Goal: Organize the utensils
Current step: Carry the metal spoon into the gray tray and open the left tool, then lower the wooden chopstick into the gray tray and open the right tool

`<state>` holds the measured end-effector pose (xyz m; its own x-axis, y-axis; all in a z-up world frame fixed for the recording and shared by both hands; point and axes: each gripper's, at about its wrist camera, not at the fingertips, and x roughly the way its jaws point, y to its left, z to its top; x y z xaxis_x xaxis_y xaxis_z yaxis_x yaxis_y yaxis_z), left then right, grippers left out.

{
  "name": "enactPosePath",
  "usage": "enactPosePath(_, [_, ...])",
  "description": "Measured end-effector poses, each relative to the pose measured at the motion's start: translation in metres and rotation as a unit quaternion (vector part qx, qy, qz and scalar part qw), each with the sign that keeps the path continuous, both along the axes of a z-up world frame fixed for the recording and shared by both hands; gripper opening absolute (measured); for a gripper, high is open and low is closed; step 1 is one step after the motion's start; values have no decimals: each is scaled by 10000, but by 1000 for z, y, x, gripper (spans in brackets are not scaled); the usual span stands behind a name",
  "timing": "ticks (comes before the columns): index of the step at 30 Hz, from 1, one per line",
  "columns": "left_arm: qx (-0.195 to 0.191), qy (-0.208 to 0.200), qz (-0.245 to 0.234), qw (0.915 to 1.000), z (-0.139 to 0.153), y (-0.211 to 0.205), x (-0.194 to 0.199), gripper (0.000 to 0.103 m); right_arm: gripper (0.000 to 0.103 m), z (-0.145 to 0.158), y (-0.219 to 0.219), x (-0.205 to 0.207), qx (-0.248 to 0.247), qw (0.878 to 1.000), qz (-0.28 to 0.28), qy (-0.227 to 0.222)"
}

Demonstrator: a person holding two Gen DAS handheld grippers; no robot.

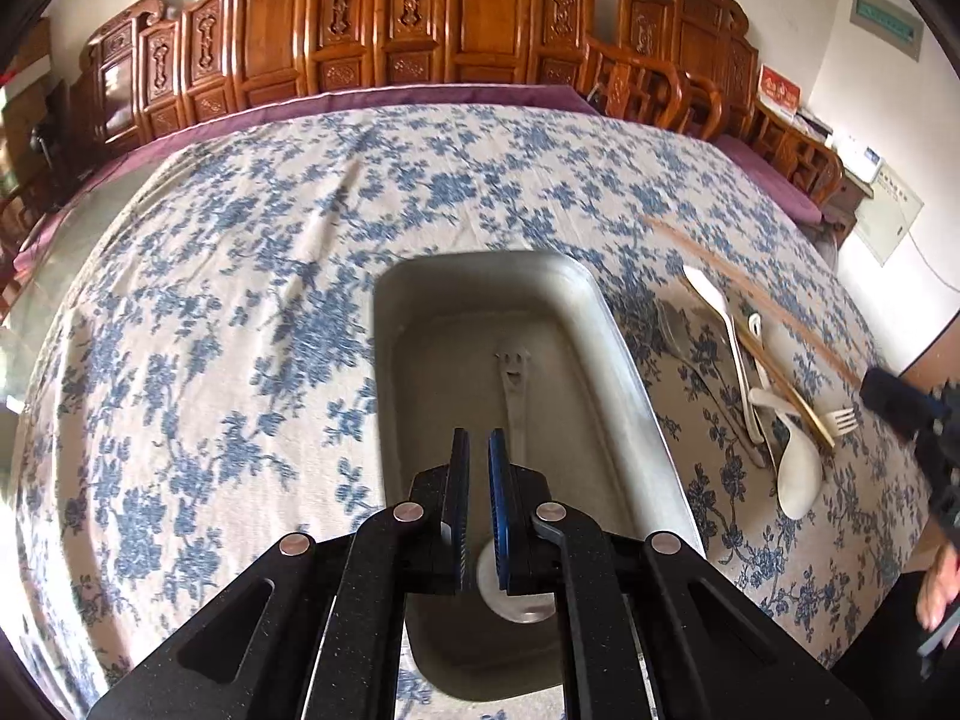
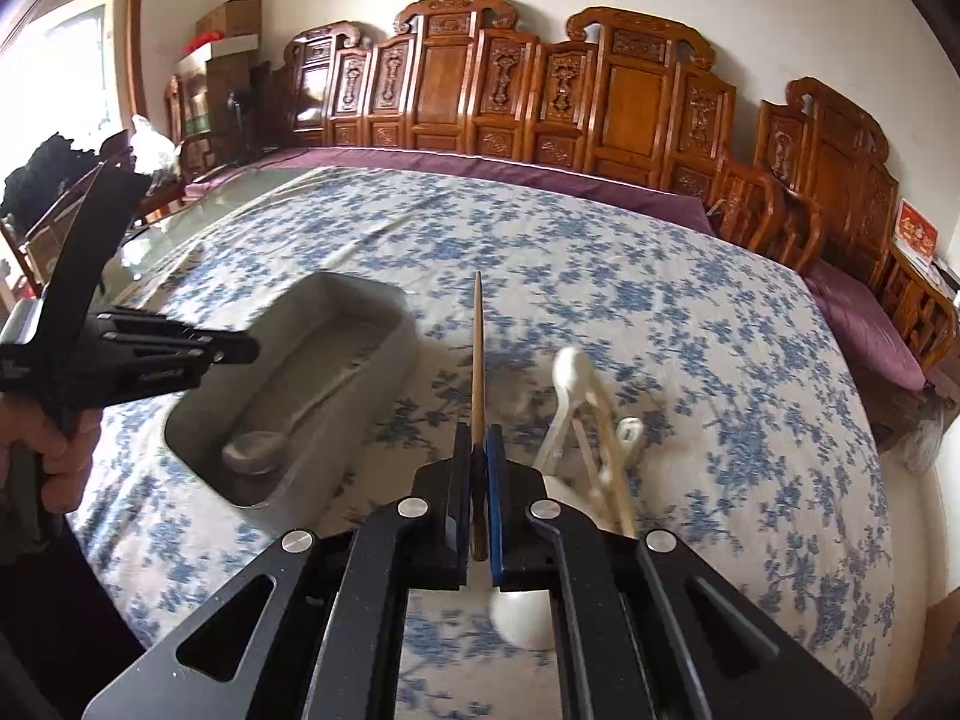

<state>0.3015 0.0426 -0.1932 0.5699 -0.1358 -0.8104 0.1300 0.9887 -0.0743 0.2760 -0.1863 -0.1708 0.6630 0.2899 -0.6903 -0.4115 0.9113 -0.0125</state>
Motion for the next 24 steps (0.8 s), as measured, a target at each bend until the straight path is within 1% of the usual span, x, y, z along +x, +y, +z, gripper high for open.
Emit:
enactPosePath(7, [-86,-179,227,9995,17,31,1,7,6,3,56,-13,16,9991,410,108])
enactPosePath(11, [-67,-239,356,9991,21,44,2,7,6,-2,80,-7,9,9983,505,282])
enactPosePath(17, [-55,-298,465,9985,26,56,2,7,6,-21,98,12,4,9971,416,637])
enactPosePath(24, [-107,-259,463,9985,25,60,4,7,6,-38,112,24,13,9954,432,857])
